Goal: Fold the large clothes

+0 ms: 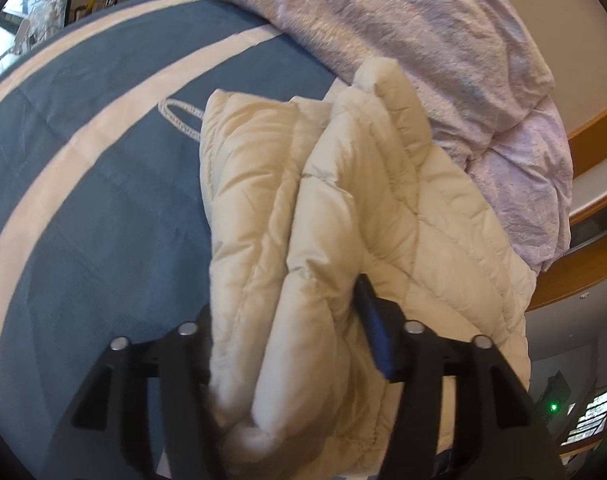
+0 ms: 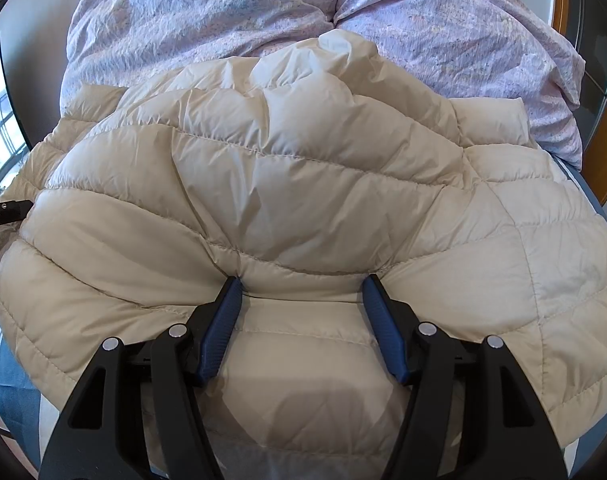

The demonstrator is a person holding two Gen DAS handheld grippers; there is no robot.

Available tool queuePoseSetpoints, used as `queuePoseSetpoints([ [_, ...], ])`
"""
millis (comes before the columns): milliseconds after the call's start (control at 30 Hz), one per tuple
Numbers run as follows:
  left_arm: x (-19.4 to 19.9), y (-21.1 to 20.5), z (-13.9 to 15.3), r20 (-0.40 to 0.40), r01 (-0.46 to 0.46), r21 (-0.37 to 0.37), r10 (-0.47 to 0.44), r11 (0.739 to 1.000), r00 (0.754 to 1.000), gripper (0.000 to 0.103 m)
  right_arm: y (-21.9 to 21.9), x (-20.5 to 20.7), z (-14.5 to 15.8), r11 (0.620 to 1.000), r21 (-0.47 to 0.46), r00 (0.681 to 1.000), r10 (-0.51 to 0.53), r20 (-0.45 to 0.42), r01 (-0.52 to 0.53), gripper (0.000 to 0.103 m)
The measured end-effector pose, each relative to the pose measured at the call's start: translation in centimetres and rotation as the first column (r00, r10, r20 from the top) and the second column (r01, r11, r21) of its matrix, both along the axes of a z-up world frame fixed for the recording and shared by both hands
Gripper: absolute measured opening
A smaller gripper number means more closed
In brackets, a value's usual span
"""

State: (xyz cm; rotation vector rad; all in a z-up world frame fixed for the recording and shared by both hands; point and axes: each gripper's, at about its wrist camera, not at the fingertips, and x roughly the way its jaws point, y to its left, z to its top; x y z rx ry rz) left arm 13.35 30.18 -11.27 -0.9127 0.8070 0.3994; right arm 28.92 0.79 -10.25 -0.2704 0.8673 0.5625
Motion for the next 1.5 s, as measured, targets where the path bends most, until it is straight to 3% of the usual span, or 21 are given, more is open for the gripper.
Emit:
queuePoseSetpoints([
  [133, 0.3, 0.3, -0.1, 0.015, 0.002, -0.009, -0.002, 1.0, 1.0, 0.056, 0.0, 0.0, 0.0, 1.0, -0.001, 1.0, 0.0, 0.0, 0.0, 0.065],
  [200, 0.4, 0.3, 0.0, 0.035, 0.012, -0.019, -0.011, 1.0, 0.999, 0.036, 0.0, 0.0, 0.0, 1.0, 0.0, 1.0, 0.0, 0.0, 0.0, 0.065],
  [267, 0.3, 0.1, 0.7, 0.058, 0.016, -0.012, -0.015, 1.0, 0.998, 0.025, 0.0, 0.0, 0.0, 1.0, 0.0, 1.0, 0.0, 0.0, 0.0, 0.065],
  [367, 0.0, -0.3, 2.3, 0.094, 0.021, 0.004, -0.022, 1.0, 0.995, 0.019, 0.0, 0.0, 0.0, 1.0, -0.002, 1.0, 0.0, 0.0, 0.0, 0.065],
  [600, 0.3, -2.7, 7.4, 0.192, 0.057, 0.049, -0.066, 0.997, 0.979, 0.017, 0.1, 0.0, 0.0, 1.0, -0.01, 1.0, 0.006, 0.003, -0.006, 0.065],
  [767, 1.4, -6.2, 11.1, 0.267, 0.124, 0.077, -0.141, 0.989, 0.953, 0.017, 0.0, 0.1, 0.0, 1.0, -0.013, 1.0, 0.014, 0.003, -0.014, 0.065],
  [933, 3.3, -10.6, 13.0, 0.323, 0.211, 0.081, -0.226, 0.974, 0.919, 0.017, -0.1, 0.2, 0.0, 1.0, -0.014, 1.0, 0.013, 0.002, -0.013, 0.065],
  [1200, 7.4, -17.0, 12.8, 0.369, 0.329, 0.022, -0.313, 0.944, 0.875, 0.018, -1.0, 1.0, 0.5, 1.0, 0.011, 1.0, 0.026, -0.013, -0.025, 0.065],
  [1500, 11.2, -20.3, 10.4, 0.323, 0.337, -0.013, -0.315, 0.941, 0.892, 0.018, -7.0, 1.7, 3.6, 0.997, 0.06, 0.999, 0.04, 0.032, -0.042, 0.064],
])
